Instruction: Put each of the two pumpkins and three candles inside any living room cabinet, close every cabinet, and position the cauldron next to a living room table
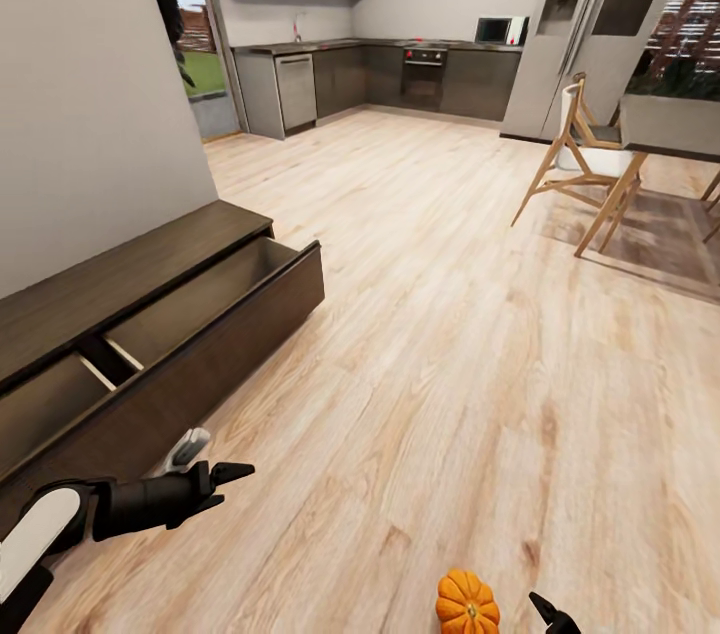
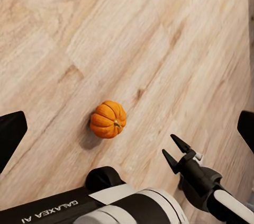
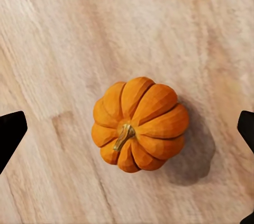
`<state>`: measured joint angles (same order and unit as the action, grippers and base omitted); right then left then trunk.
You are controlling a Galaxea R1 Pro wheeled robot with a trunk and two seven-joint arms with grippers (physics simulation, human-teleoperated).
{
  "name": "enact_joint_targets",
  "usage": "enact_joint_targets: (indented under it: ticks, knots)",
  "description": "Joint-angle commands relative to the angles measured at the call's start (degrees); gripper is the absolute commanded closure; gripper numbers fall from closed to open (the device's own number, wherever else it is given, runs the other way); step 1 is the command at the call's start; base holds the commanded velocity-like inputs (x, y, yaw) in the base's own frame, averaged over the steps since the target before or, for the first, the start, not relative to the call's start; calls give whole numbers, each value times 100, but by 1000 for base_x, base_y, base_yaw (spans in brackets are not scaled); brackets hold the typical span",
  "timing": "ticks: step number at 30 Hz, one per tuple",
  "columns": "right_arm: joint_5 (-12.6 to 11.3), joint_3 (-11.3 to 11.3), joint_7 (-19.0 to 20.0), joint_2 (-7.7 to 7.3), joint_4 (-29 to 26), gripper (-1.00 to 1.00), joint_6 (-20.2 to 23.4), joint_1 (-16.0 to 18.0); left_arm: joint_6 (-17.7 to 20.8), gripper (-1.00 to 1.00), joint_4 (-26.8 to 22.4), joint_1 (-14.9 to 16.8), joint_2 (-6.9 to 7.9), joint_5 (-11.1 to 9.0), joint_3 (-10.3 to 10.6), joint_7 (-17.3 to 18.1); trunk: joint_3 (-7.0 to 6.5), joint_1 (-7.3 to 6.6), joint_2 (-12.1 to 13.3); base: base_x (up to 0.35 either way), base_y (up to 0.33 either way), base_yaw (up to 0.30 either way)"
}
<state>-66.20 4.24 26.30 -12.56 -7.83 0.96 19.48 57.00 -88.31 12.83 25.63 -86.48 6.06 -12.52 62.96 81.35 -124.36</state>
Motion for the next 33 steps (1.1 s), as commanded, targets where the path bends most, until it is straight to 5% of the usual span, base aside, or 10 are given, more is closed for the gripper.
enact_joint_targets:
  ticks: [1,9,16,26,29,33]
  knots:
    - [-59,46,19,-2,2,-100,9,3,4,-100,-5,4,0,-62,10,-57,23,22,-43,0,0,0]
    - [-52,130,27,-1,9,-100,-33,3,4,-100,-9,6,-3,-62,14,-57,166,197,-364,0,0,0]
    - [-63,419,-72,10,-1,-100,-376,3,4,-100,-11,5,-19,-63,18,-57,292,351,-645,0,0,0]
    - [-56,491,-66,26,-541,-100,-1018,27,4,-100,-11,7,-10,-62,-9,-57,471,571,-1046,0,0,0]
    - [-61,841,77,10,-567,-100,-985,29,4,-100,-11,8,4,-69,-23,-56,525,637,-1166,0,0,0]
    - [-71,1294,727,10,-571,-100,-875,29,4,-100,-23,7,-6,-74,6,-50,597,724,-1327,0,0,0]
